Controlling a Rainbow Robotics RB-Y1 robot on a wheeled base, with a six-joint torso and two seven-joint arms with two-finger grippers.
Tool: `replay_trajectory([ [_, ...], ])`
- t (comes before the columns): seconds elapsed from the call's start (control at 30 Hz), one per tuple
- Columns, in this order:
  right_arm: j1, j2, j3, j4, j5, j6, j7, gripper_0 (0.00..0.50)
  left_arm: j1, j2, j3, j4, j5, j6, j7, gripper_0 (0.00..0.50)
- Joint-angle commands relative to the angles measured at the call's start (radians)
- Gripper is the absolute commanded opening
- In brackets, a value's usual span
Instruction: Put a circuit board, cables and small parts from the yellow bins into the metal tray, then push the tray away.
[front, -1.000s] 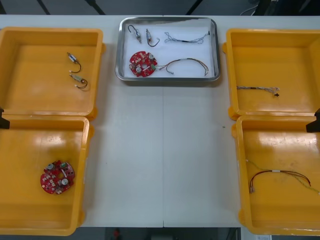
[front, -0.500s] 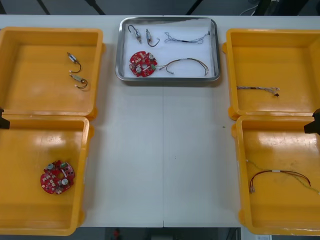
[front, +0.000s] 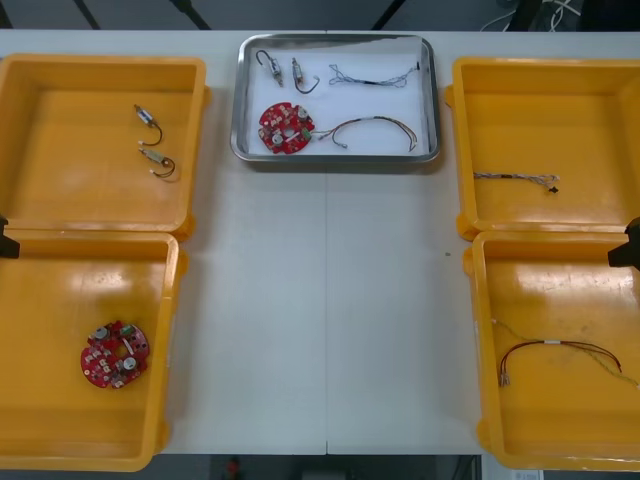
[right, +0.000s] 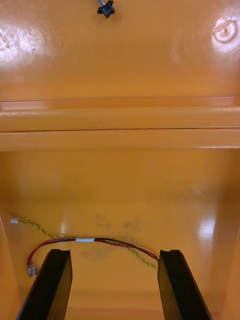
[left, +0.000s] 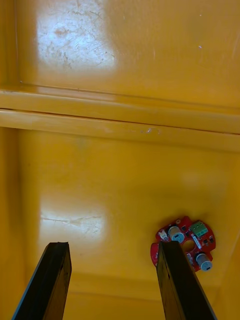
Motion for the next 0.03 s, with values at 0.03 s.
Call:
replay_trajectory([
  [0.03, 0.006, 0.01, 0.005, -0.005, 0.004, -0.003, 0.046, 0.5, 0.015, 0.024, -0.006, -0.017, -0.01, -0.008, -0.07, 0.5],
])
